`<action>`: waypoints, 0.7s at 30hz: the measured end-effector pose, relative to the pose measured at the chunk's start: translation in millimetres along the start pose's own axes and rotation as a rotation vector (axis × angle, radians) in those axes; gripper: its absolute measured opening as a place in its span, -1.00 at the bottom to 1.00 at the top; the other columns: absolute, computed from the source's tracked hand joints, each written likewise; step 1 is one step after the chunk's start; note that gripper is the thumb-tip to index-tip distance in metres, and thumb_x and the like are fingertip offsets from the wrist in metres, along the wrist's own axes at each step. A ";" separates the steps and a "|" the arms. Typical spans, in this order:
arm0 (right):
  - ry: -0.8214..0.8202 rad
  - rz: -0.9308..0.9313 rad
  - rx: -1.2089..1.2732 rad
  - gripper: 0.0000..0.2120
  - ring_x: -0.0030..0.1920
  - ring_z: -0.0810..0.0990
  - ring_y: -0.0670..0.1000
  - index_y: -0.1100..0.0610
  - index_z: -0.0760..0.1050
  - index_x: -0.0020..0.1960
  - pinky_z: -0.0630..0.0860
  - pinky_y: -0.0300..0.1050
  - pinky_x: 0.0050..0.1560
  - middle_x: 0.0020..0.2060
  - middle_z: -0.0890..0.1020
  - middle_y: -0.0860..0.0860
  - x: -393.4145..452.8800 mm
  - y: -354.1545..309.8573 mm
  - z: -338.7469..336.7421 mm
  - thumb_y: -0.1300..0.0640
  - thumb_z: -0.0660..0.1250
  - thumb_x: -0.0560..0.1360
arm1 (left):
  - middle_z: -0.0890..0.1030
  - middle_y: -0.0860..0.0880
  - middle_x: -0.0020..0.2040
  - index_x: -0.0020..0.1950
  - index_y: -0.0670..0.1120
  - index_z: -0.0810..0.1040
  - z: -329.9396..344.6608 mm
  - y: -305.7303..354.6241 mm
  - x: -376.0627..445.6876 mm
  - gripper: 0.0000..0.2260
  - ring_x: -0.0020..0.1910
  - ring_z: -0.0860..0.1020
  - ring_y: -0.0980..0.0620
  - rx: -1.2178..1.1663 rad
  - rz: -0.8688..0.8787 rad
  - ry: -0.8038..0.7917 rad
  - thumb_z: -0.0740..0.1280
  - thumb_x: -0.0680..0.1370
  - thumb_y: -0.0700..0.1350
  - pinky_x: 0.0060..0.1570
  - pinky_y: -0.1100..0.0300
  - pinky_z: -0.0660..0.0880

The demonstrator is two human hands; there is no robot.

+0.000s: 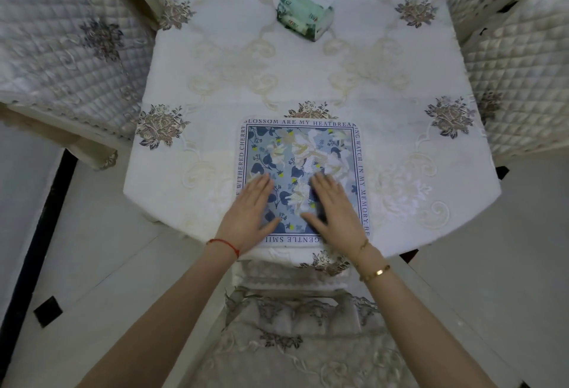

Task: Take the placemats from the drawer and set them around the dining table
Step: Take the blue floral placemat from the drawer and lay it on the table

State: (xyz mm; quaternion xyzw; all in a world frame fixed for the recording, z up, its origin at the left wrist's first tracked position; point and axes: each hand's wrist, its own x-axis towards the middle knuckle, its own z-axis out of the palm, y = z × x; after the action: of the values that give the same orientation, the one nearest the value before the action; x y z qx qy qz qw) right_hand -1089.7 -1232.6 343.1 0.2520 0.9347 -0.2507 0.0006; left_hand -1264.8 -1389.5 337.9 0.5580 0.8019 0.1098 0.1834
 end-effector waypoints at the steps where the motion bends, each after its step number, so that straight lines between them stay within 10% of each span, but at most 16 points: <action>1: -0.018 -0.016 0.006 -0.29 0.56 -0.19 -0.06 0.06 -0.05 0.59 -0.16 -0.04 0.55 0.57 -0.03 -0.04 -6.7 -6.6 7.7 -0.23 0.14 0.60 | -0.12 -0.02 0.58 0.57 -0.11 -0.11 6.7 7.2 -6.8 -0.29 0.55 -0.18 0.07 0.001 0.001 0.000 0.05 0.58 0.25 0.53 0.09 -0.11; 13: 0.024 0.174 0.016 -0.21 0.56 -0.13 -0.08 0.05 -0.06 0.58 -0.18 -0.09 0.53 0.56 -0.02 -0.08 -76.6 24.2 -5.7 -0.37 0.03 0.52 | -0.20 0.03 0.57 0.57 -0.05 -0.19 7.0 -3.8 -52.2 -0.25 0.54 -0.22 0.12 -0.037 -0.084 0.001 -0.10 0.53 0.36 0.51 0.16 -0.19; 21: 0.161 0.258 -0.005 -0.42 0.50 0.23 0.12 0.16 0.30 0.48 0.14 0.04 0.51 0.45 0.36 0.08 -119.7 20.7 -31.5 -0.09 0.29 0.56 | 0.32 -0.14 0.46 0.52 -0.14 0.21 -16.5 3.7 -79.2 -0.42 0.44 0.28 -0.09 -0.105 -0.078 0.162 0.29 0.57 0.02 0.45 0.06 0.23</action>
State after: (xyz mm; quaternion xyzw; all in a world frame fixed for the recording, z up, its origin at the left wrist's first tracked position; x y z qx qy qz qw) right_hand -971.5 -1258.7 376.2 0.3895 0.8922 -0.2250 -0.0414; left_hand -1244.0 -1461.8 367.9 0.5054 0.8282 0.1894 0.1510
